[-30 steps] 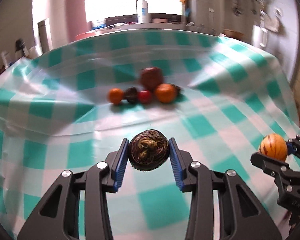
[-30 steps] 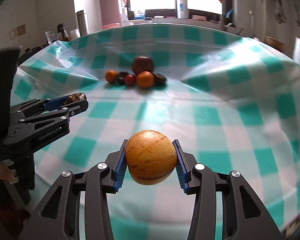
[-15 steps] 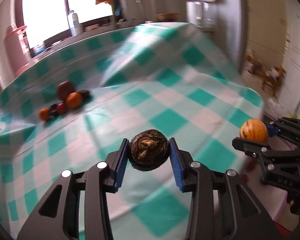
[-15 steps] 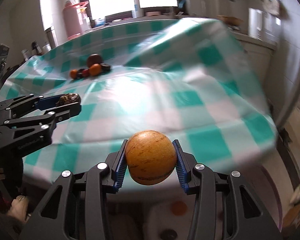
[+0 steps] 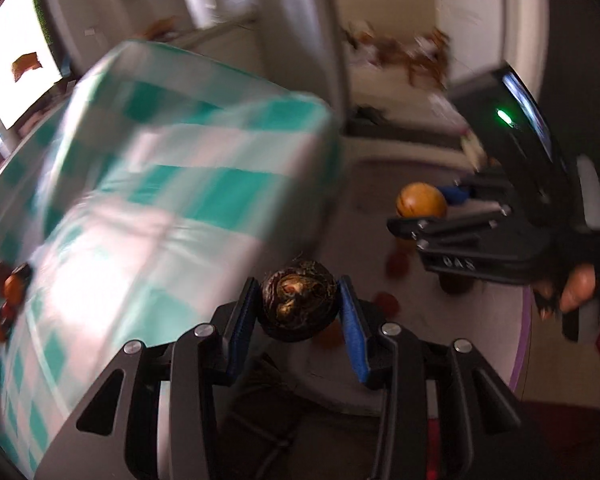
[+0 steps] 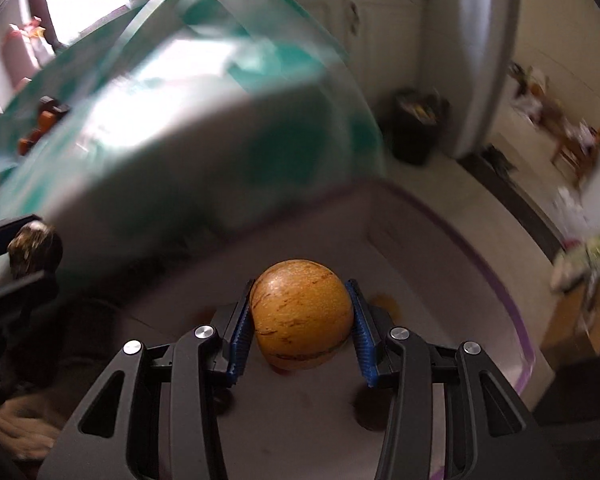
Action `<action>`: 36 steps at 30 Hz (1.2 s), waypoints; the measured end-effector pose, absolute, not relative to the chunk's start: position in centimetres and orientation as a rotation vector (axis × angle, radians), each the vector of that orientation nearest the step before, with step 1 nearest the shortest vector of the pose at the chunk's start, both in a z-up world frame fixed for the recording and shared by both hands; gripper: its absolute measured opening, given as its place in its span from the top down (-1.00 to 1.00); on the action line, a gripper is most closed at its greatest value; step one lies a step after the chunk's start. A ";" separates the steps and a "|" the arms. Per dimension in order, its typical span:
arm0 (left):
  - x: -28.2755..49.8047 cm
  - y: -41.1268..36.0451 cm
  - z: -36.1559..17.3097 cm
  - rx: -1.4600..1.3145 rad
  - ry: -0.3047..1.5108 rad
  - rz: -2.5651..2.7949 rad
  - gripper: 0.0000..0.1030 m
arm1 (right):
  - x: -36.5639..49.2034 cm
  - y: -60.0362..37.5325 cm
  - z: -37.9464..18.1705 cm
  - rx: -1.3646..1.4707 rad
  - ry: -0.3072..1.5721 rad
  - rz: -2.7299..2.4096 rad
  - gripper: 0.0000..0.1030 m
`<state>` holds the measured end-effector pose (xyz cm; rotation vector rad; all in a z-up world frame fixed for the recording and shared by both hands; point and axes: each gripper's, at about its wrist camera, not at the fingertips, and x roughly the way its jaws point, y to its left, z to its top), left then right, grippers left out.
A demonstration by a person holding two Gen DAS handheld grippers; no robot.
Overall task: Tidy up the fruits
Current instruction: 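Carry the pepino and dark fruit to the white box and open both tools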
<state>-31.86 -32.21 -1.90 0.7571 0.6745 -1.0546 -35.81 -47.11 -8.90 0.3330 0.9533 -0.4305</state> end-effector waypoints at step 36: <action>-33.3 -37.1 -13.8 0.968 0.796 -1.123 -0.44 | -33.9 -47.0 -18.1 0.261 1.323 -0.436 -0.20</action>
